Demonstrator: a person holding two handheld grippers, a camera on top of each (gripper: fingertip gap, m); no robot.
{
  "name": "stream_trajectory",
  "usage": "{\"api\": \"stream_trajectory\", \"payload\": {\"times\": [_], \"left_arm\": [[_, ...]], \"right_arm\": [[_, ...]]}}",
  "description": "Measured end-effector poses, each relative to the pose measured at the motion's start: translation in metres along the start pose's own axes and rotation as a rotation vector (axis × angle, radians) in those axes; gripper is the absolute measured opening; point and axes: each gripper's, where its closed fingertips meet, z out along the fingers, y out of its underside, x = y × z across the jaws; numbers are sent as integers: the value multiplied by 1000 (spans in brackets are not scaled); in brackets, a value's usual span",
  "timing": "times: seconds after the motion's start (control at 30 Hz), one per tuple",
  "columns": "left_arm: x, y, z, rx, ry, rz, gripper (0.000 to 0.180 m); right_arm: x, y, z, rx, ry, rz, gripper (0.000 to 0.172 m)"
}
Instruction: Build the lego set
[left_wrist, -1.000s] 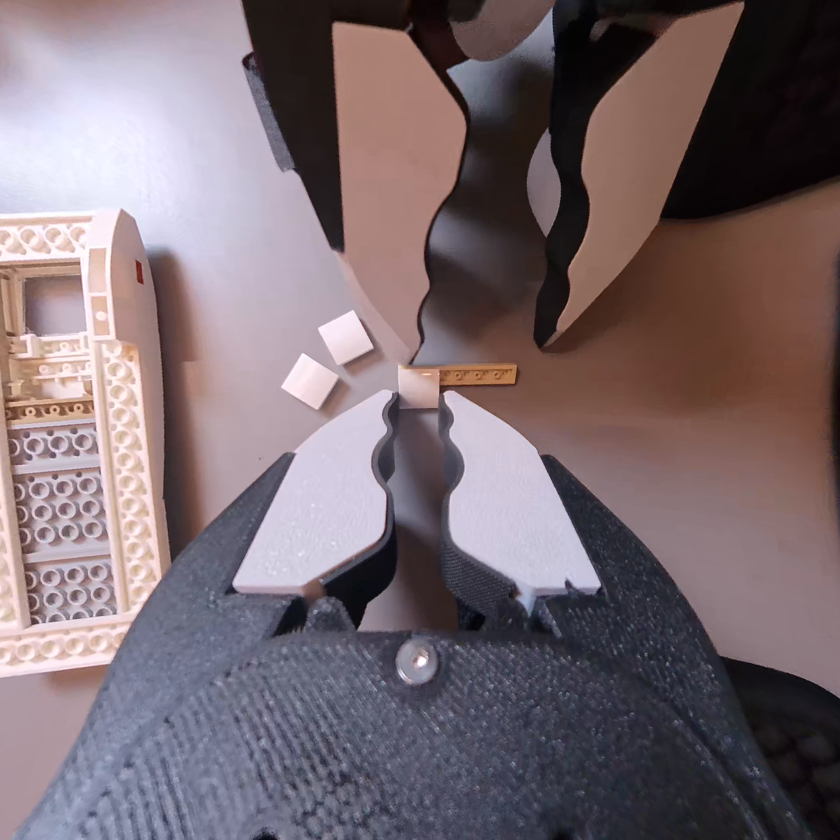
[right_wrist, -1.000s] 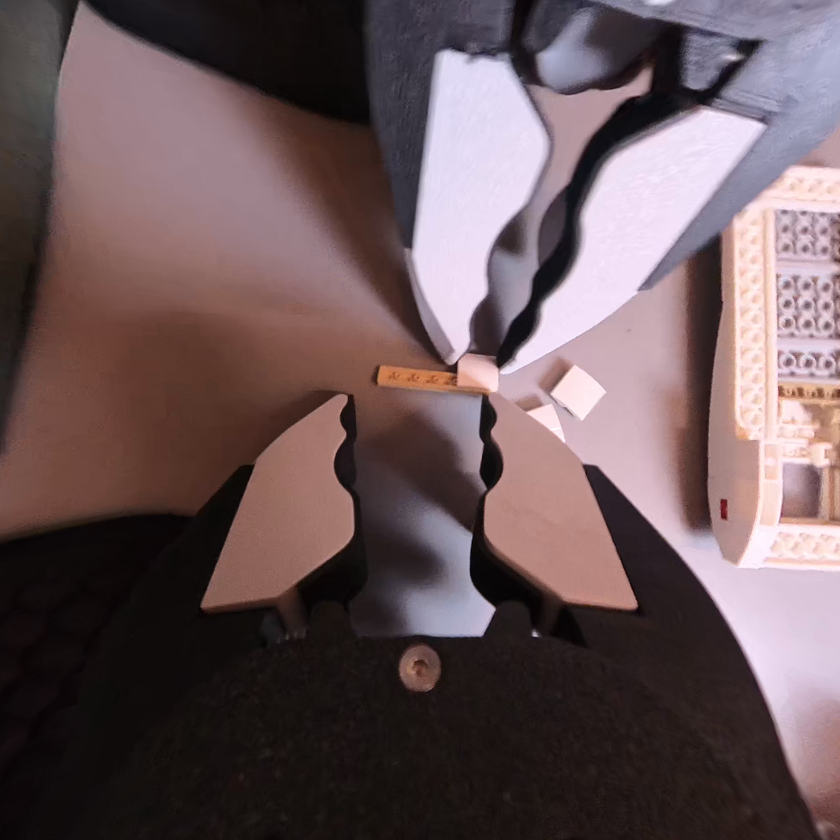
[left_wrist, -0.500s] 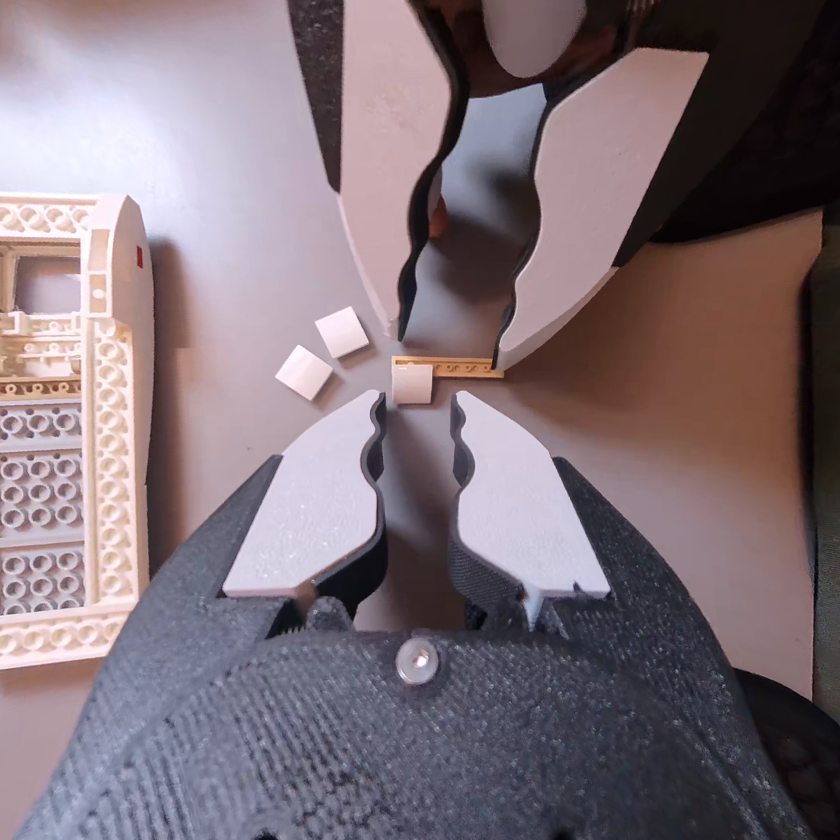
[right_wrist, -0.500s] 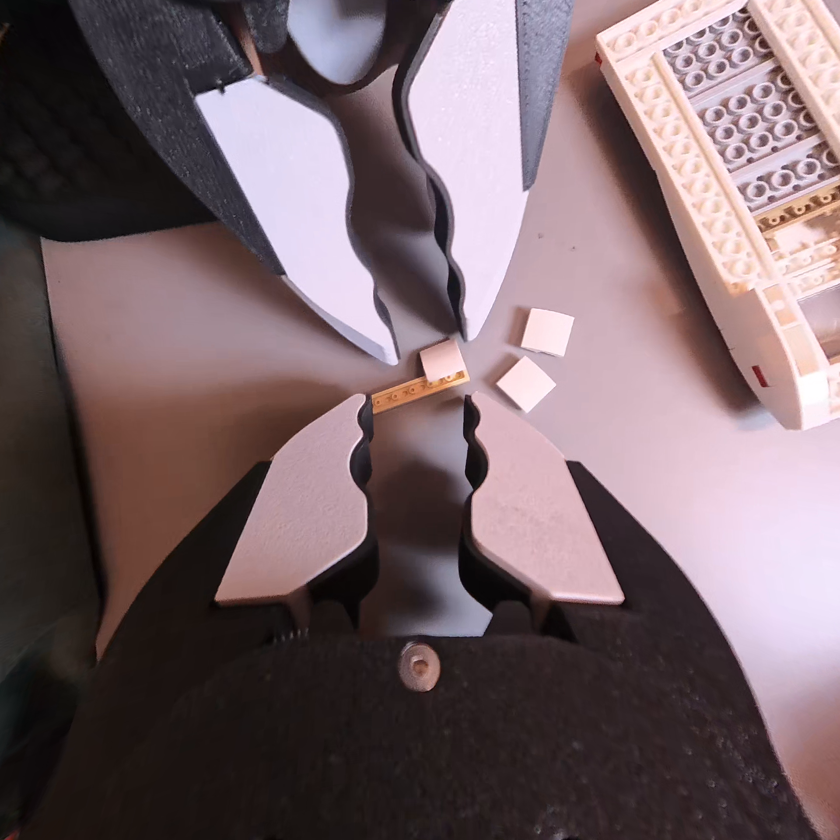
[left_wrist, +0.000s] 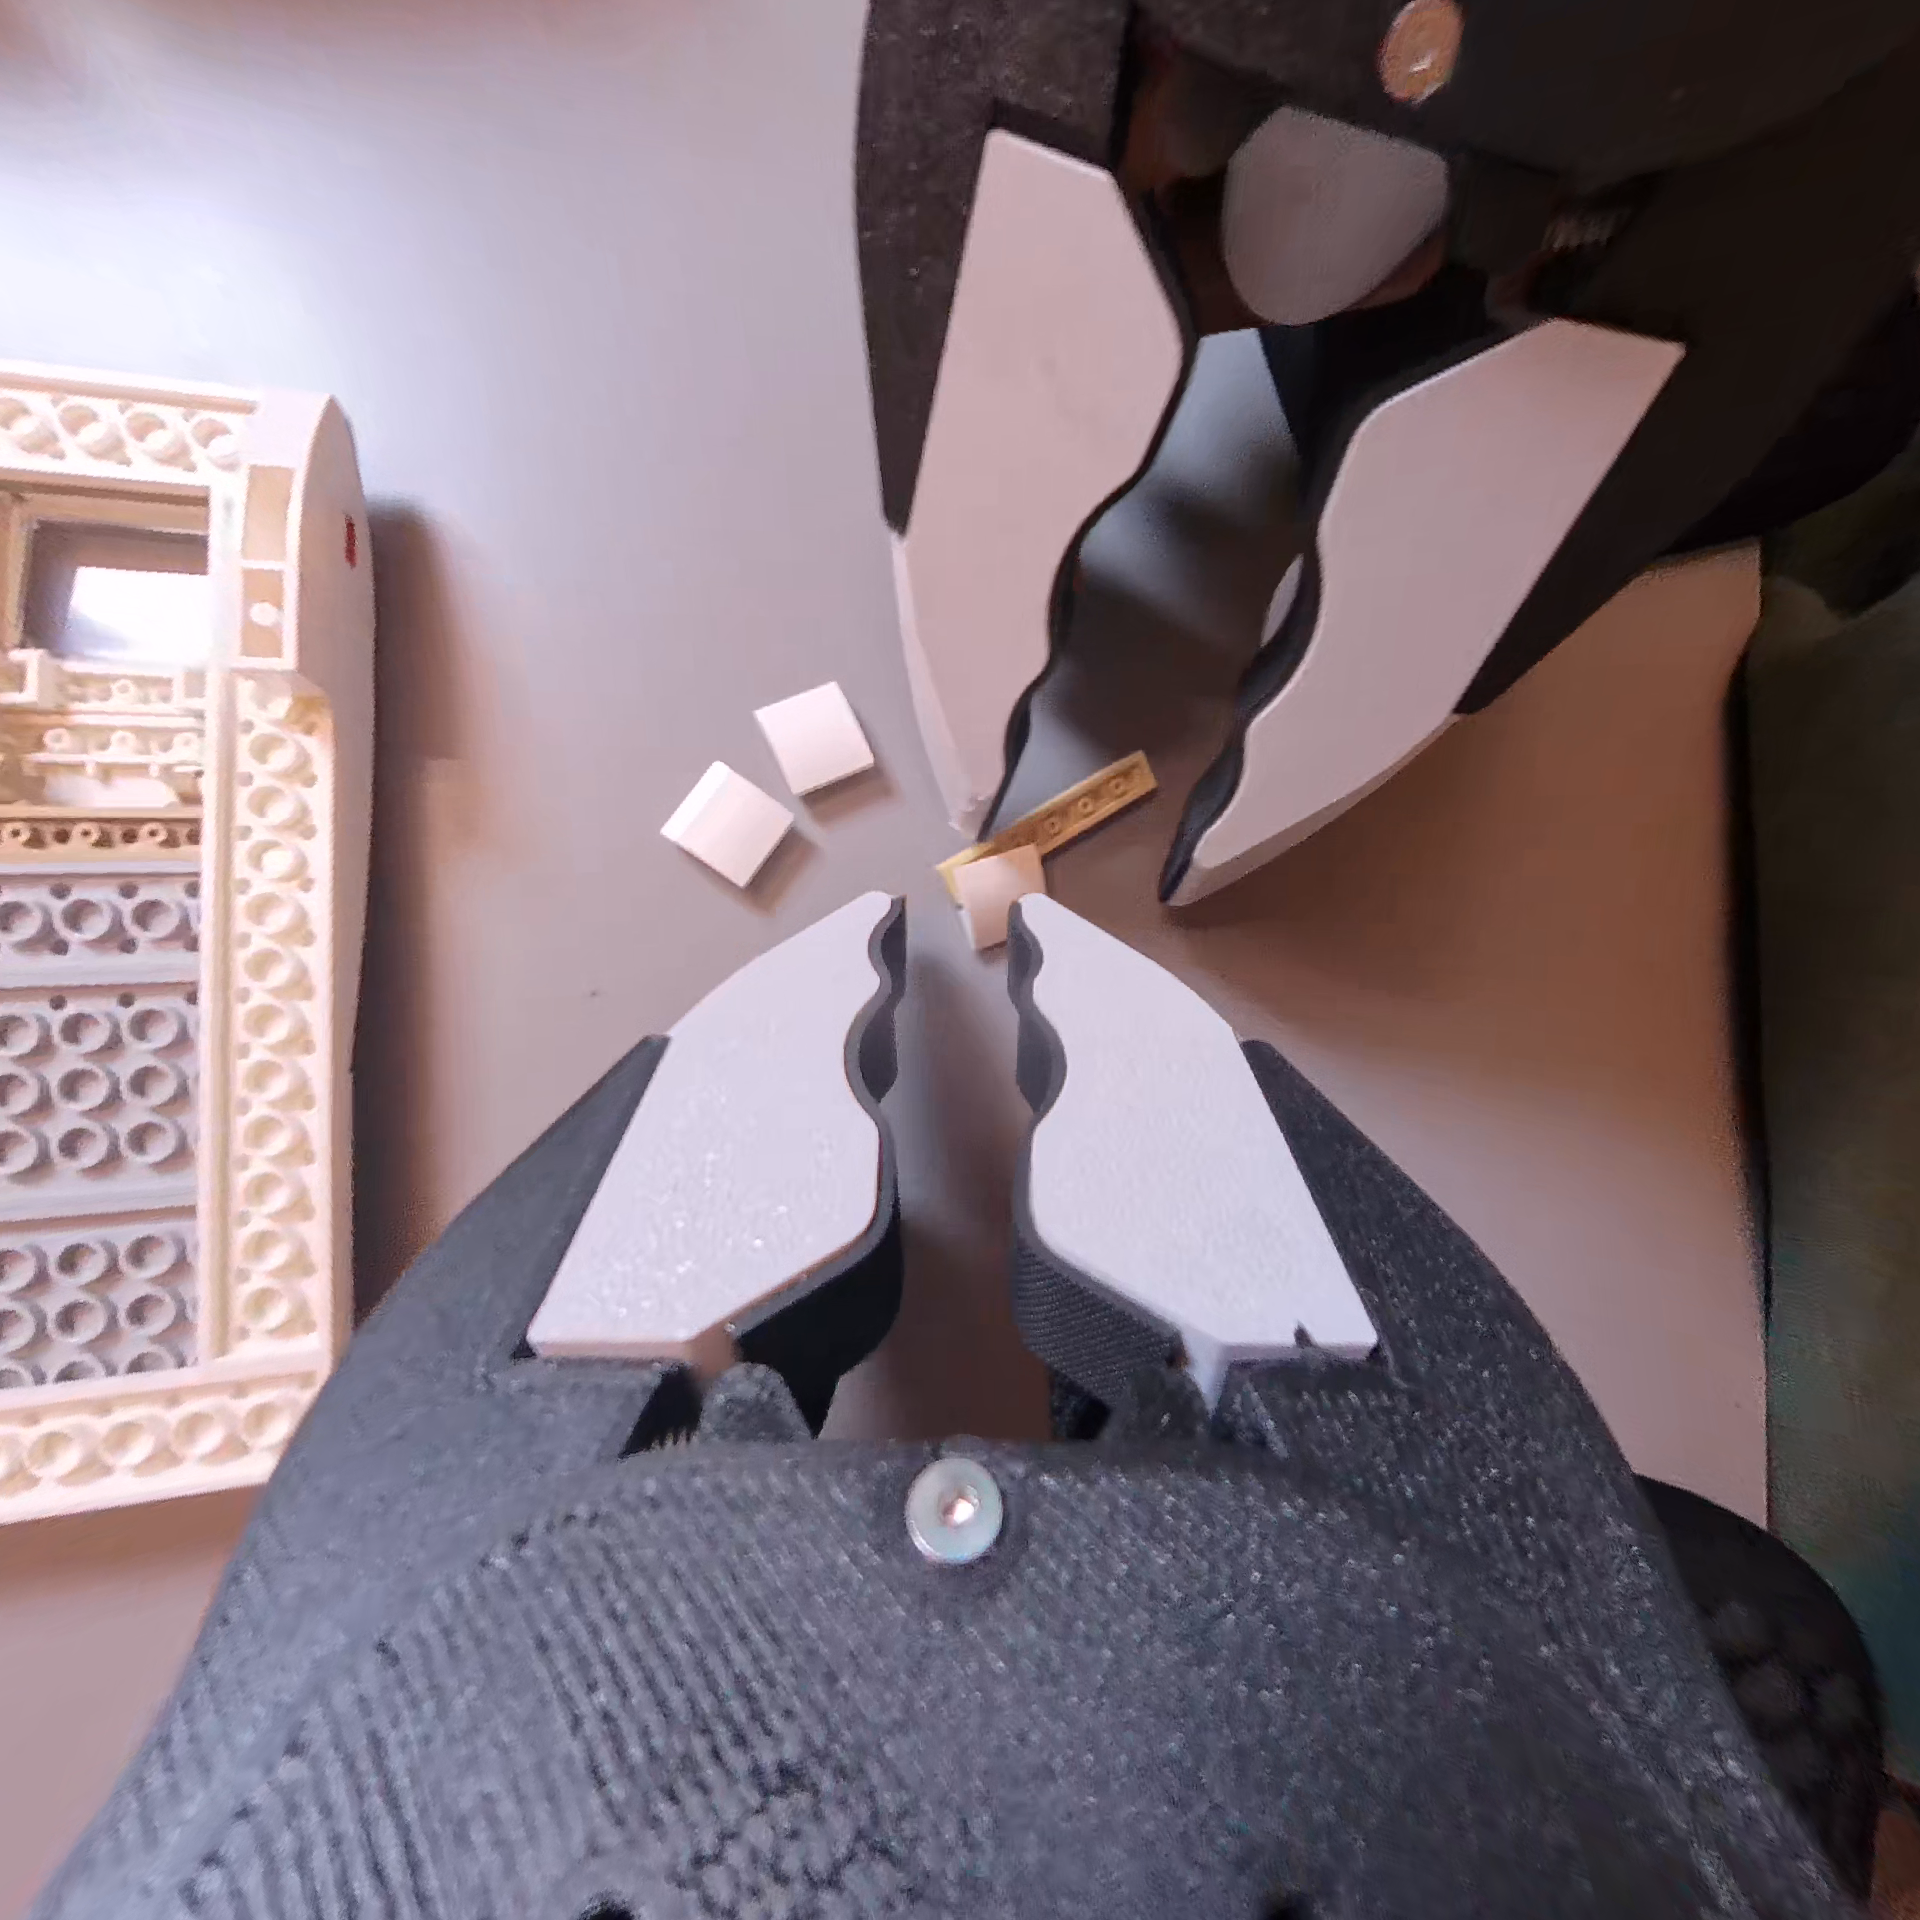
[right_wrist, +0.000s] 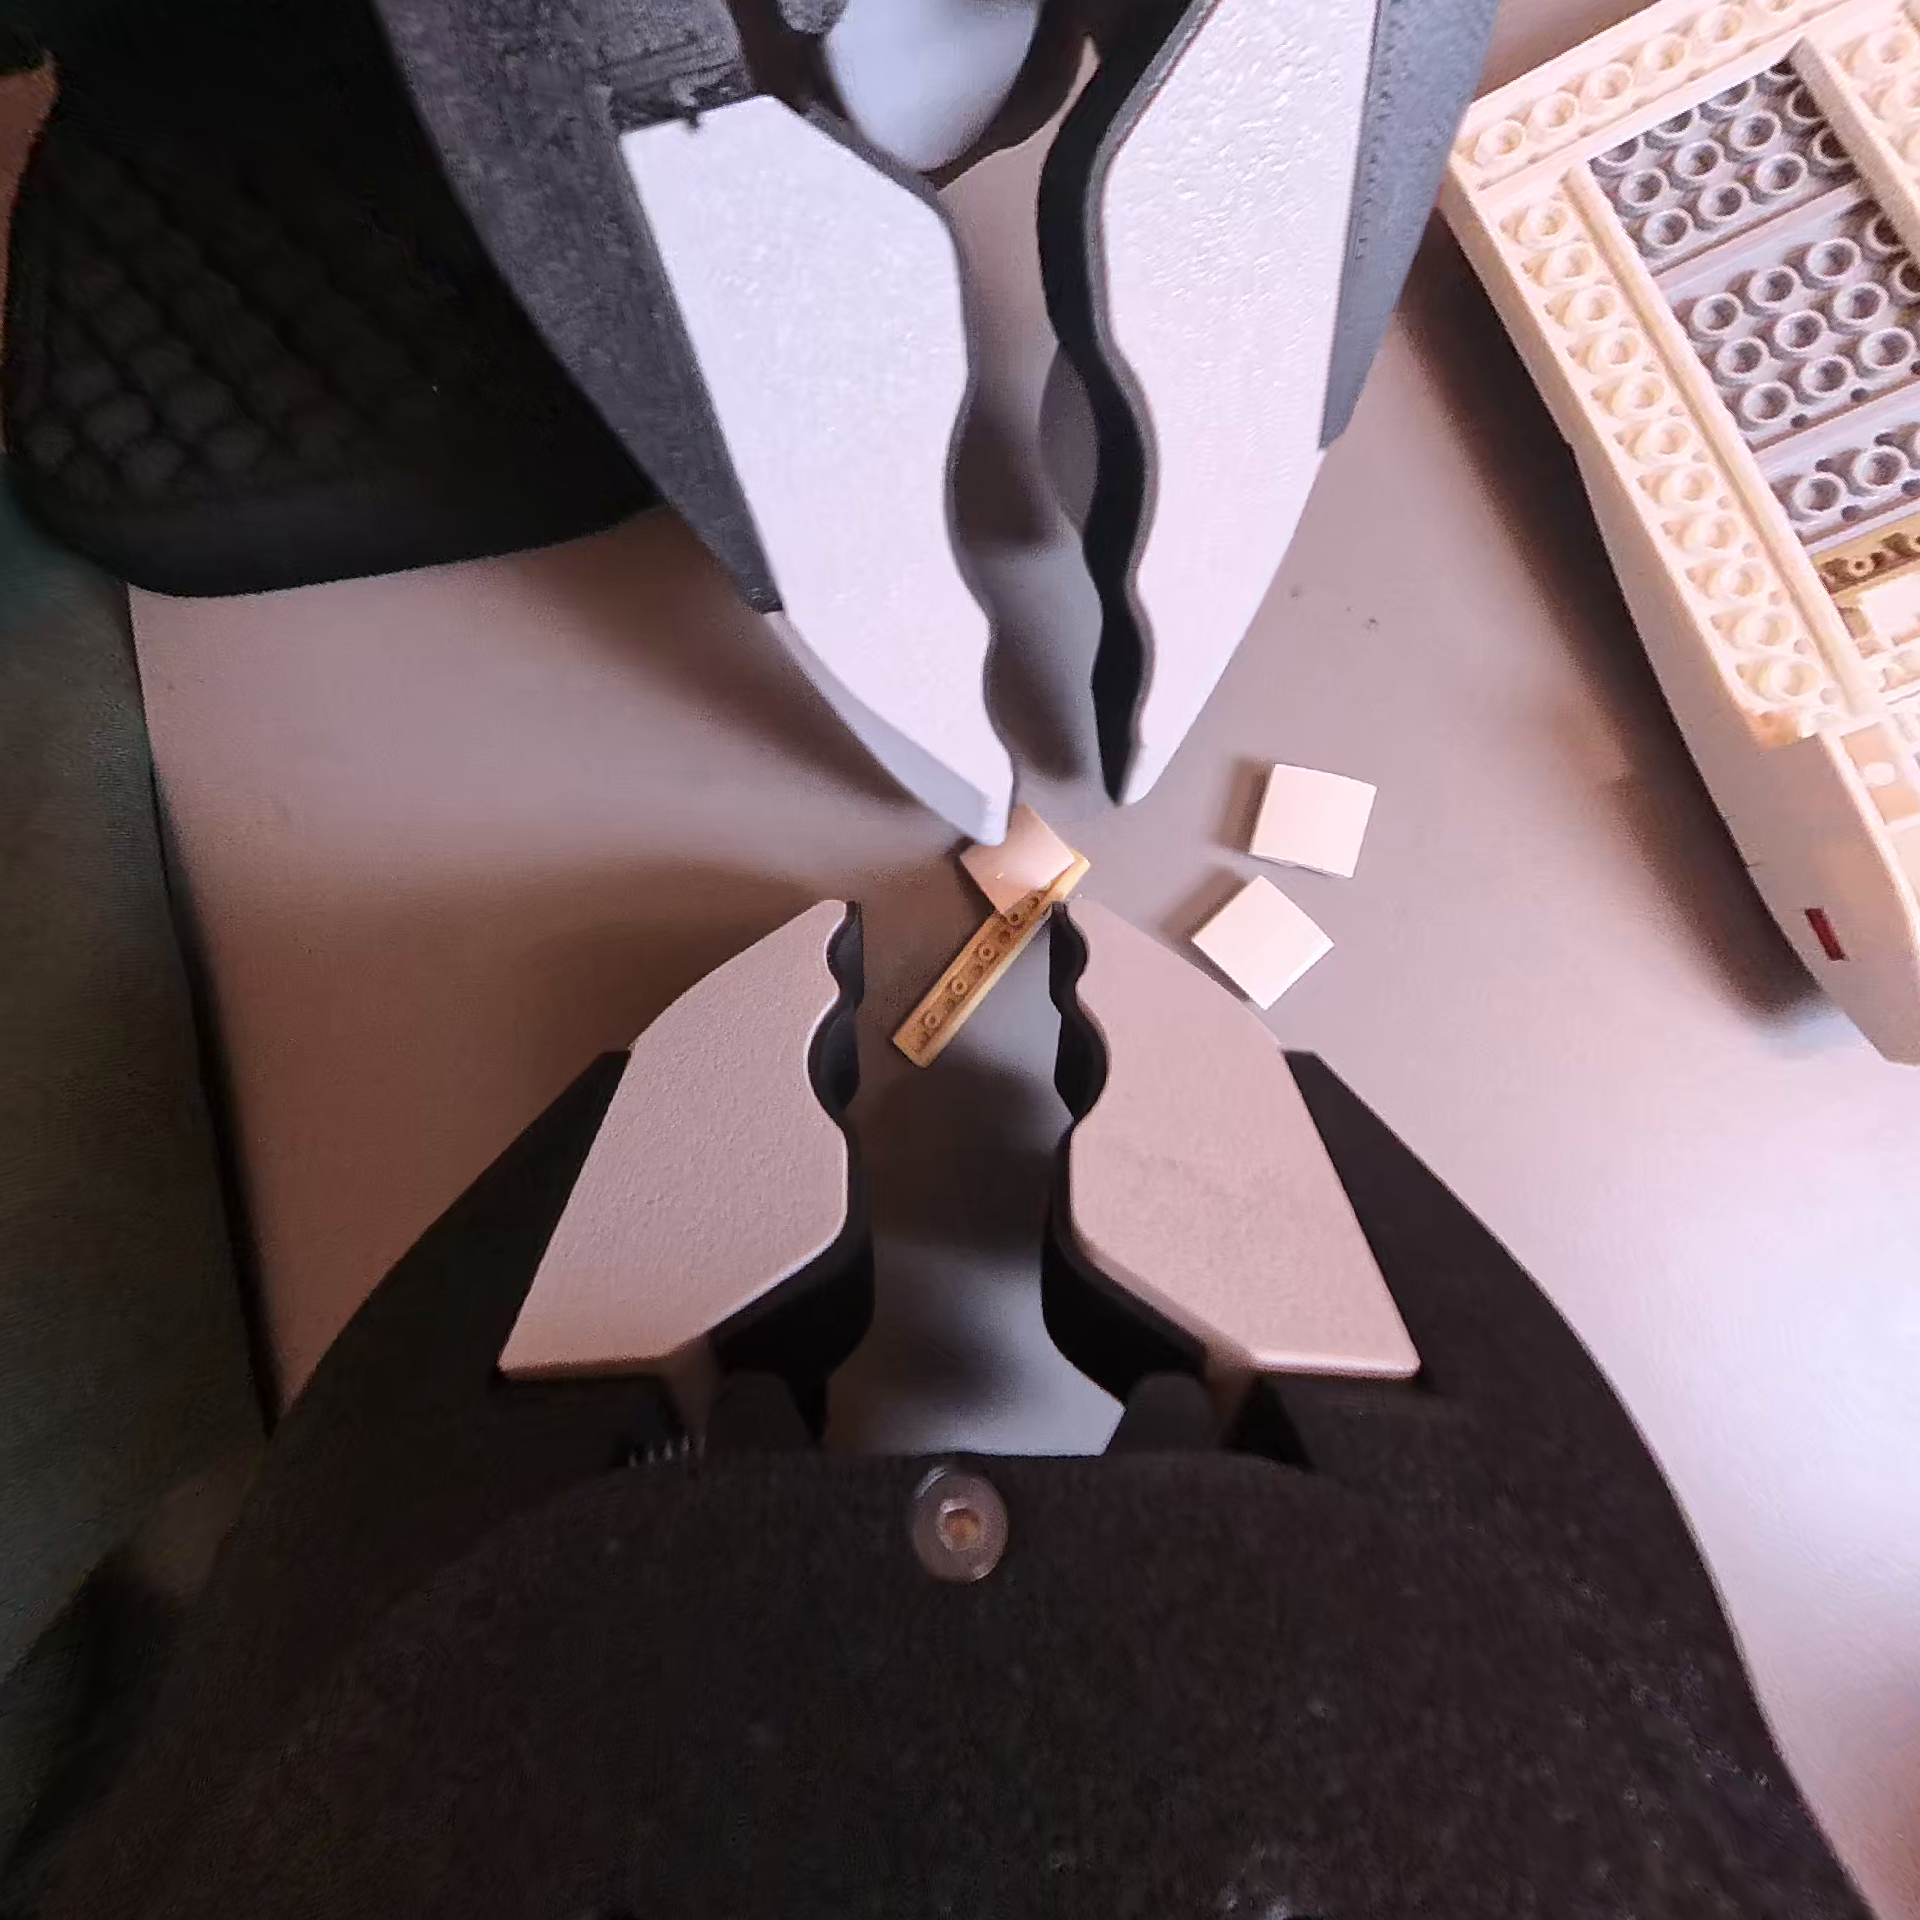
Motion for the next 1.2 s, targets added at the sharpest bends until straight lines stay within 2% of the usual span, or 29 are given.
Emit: {"api": "stream_trajectory", "payload": {"times": [0.3, 0.5, 0.7, 0.8, 1.2], "left_arm": [[3, -4, 6, 1, 92, -8, 21], [5, -2, 9, -31, 140, 12, 18], [6, -2, 9, -2, 163, -5, 16], [6, -2, 8, 27, 139, 7, 16], [5, 1, 3, 143, -71, 216, 19]], "right_arm": [[-1, 10, -5, -27, 16, -23, 33], [-3, 9, -2, -32, 32, -75, 31], [-1, 8, -1, -22, 50, -102, 27], [0, 6, -2, -9, 28, -61, 25], [-1, -4, 2, 27, -89, 55, 14]]}}
